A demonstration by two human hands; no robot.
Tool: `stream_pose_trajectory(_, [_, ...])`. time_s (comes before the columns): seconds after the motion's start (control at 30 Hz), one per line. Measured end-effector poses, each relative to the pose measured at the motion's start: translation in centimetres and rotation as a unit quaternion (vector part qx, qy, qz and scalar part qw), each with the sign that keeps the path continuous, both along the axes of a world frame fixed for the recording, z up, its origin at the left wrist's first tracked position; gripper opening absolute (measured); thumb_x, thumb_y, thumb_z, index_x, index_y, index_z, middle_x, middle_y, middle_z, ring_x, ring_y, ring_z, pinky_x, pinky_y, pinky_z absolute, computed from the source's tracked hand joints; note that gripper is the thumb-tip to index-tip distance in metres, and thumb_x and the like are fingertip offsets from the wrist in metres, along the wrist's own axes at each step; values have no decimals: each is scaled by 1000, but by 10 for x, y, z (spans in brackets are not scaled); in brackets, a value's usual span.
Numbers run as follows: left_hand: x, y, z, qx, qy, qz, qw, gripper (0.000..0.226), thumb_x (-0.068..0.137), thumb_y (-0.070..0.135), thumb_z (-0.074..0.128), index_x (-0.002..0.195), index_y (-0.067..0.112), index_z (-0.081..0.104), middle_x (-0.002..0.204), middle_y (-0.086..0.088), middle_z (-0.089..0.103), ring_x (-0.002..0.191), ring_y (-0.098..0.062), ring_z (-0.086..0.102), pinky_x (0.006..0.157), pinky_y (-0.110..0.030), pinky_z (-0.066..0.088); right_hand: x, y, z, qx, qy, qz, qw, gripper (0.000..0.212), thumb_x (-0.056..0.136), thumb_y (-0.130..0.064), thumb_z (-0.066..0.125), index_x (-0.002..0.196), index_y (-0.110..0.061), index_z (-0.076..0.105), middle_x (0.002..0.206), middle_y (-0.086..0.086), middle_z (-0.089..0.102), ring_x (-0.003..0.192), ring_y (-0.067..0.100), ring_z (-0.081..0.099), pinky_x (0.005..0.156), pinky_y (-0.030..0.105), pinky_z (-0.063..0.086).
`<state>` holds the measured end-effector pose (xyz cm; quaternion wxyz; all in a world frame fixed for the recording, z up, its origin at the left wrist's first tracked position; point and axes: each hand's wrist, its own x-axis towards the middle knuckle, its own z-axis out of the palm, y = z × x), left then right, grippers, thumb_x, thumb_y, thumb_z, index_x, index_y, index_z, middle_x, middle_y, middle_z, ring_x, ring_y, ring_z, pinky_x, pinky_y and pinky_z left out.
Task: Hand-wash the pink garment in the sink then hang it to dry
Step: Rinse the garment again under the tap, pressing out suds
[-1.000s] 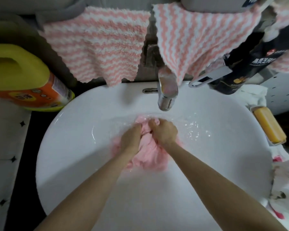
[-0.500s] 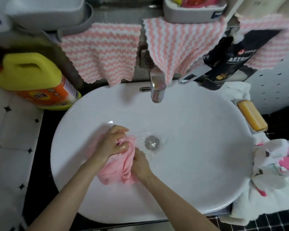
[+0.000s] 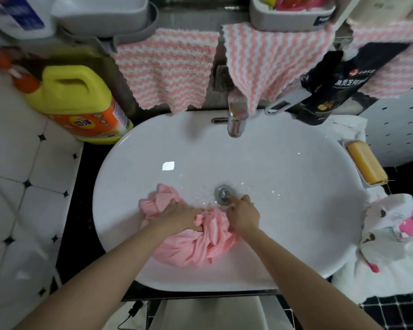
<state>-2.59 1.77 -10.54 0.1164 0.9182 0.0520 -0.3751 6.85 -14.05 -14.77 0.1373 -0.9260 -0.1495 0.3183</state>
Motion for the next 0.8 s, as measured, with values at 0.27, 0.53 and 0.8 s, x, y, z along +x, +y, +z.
stream_pose_trajectory(0.27, [-9, -8, 0, 20, -13, 22, 999, 47, 92, 50, 43, 133, 27, 43, 128, -7, 52, 125, -28, 40, 99, -40, 26, 5, 15, -6, 2, -39, -36, 999, 43, 94, -49, 45, 122, -16, 50, 113, 7, 50, 95, 29, 59, 69, 30, 38])
stream_pose_trajectory(0.53, [-16, -22, 13, 37, -103, 45, 993, 38, 89, 43, 44, 118, 23, 58, 124, -5, 45, 121, -27, 37, 99, -39, 24, 7, 15, -2, 54, -22, -124, 991, 38, 92, -45, 48, 116, -16, 48, 108, 6, 58, 90, 25, 60, 72, 33, 48])
stream_pose_trajectory(0.8, [-30, -5, 12, 111, -85, 112, 984, 52, 84, 63, 46, 129, 37, 49, 158, -8, -5, 144, -35, -6, 107, -62, -15, -50, -10, 31, 307, 306, 21, 901, 105, 63, -71, 68, 149, -40, 17, 159, -9, 5, 145, 10, 9, 119, 43, 13])
